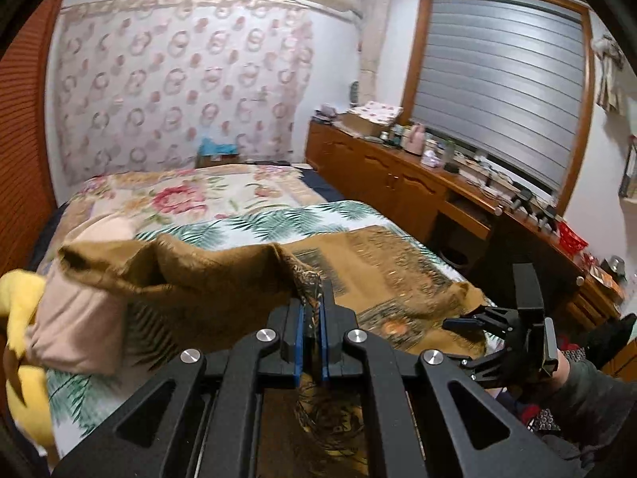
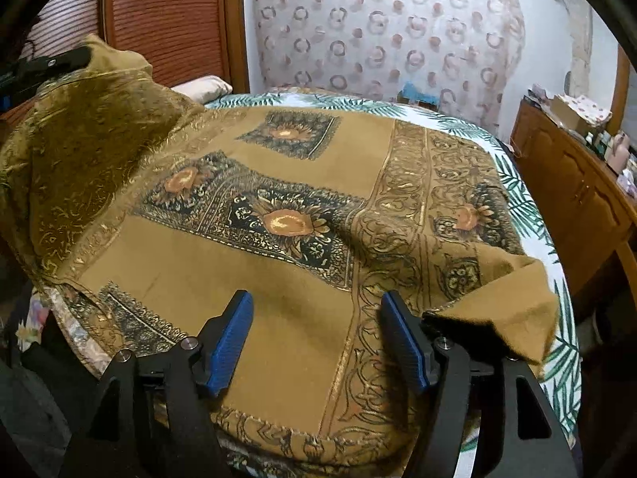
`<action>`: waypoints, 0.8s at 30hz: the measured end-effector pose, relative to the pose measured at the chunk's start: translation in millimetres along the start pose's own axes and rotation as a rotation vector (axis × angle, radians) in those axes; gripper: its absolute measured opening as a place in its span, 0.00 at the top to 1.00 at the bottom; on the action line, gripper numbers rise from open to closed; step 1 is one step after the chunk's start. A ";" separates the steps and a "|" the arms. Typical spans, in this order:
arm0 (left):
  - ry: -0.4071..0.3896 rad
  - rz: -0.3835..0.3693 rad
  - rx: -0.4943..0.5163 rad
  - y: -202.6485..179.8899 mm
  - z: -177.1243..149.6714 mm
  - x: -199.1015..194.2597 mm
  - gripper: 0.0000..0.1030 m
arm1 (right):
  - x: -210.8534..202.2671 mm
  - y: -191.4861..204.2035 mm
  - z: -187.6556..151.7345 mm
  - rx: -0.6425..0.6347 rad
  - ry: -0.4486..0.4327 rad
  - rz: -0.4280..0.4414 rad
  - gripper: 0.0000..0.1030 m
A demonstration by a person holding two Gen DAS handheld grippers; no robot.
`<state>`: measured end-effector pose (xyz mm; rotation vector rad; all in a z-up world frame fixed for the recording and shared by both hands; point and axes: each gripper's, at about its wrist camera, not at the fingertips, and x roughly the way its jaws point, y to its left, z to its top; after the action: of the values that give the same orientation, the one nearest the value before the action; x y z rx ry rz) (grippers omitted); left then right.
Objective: Fold small clothes
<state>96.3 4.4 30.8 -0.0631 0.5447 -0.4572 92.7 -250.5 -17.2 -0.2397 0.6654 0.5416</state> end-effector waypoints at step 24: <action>0.035 -0.239 0.201 -137.3 73.5 67.0 0.93 | -73.1 -38.7 -24.5 0.112 -0.139 -0.090 0.33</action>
<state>129.6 -152.6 85.5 0.0736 0.5253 -0.7457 53.2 -321.2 12.5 -0.1254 0.5450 0.4290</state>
